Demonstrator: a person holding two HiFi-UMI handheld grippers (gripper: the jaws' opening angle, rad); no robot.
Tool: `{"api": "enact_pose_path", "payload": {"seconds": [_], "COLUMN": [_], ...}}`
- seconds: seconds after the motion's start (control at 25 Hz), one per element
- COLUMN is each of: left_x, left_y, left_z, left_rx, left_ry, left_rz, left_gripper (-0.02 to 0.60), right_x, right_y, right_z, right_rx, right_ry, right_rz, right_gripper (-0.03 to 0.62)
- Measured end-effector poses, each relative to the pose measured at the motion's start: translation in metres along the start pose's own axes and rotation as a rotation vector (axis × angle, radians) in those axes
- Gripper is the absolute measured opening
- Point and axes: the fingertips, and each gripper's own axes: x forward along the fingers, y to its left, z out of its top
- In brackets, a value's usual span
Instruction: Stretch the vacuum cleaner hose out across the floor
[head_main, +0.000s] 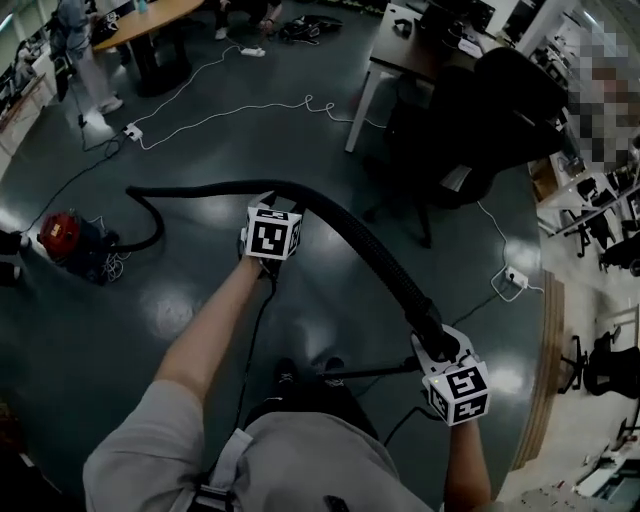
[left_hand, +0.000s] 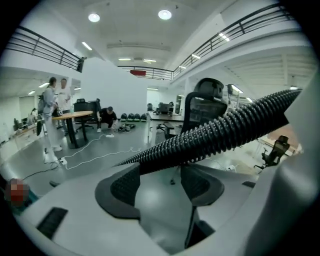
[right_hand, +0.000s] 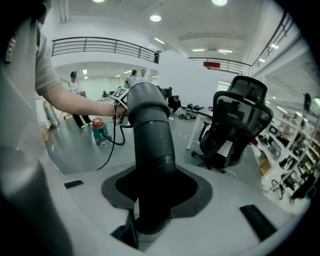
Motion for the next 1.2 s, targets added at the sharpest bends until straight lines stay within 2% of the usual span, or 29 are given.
{"api": "enact_pose_path", "payload": {"seconds": [0.16,0.32,0.56,0.68,0.8,1.0,1.08,1.16,1.2], "left_x": [0.056,0.095,0.106,0.100,0.089,0.059,0.044,0.022,0.007], "left_y": [-0.065,-0.137,-0.262,-0.320,-0.359,-0.403,-0.416,-0.429,-0.439], "left_z": [-0.010,-0.030,-0.080,-0.114,-0.150,-0.170,-0.173,-0.181,-0.187], "left_rx": [0.081,0.126,0.184,0.245,0.292,0.307,0.314,0.303,0.300], "left_ry": [0.072,0.140,0.247,0.308,0.335,0.278,0.250,0.247,0.250], "left_rz": [-0.135,-0.247,-0.384,-0.386,-0.369,-0.227,-0.195,-0.219,-0.257], "left_gripper": [0.258,0.258,0.258,0.258,0.258,0.258,0.258,0.258,0.258], "right_x": [-0.015,-0.039,-0.105,-0.139,-0.159,-0.188,-0.195,-0.197,-0.197], "right_y": [-0.018,-0.031,-0.060,-0.089,-0.119,-0.168,-0.179,-0.182,-0.181], "right_z": [-0.026,-0.046,-0.095,-0.135,-0.175,-0.230,-0.243,-0.248,-0.248], "right_rx": [0.189,0.328,0.517,0.584,0.642,0.674,0.673,0.666,0.661], "right_ry": [0.000,-0.033,-0.105,-0.119,-0.123,-0.110,-0.106,-0.104,-0.103], "right_rz": [-0.077,-0.132,-0.185,-0.210,-0.219,-0.183,-0.181,-0.177,-0.172], "right_gripper": [0.137,0.135,0.135,0.133,0.133,0.133,0.133,0.133,0.133]}}
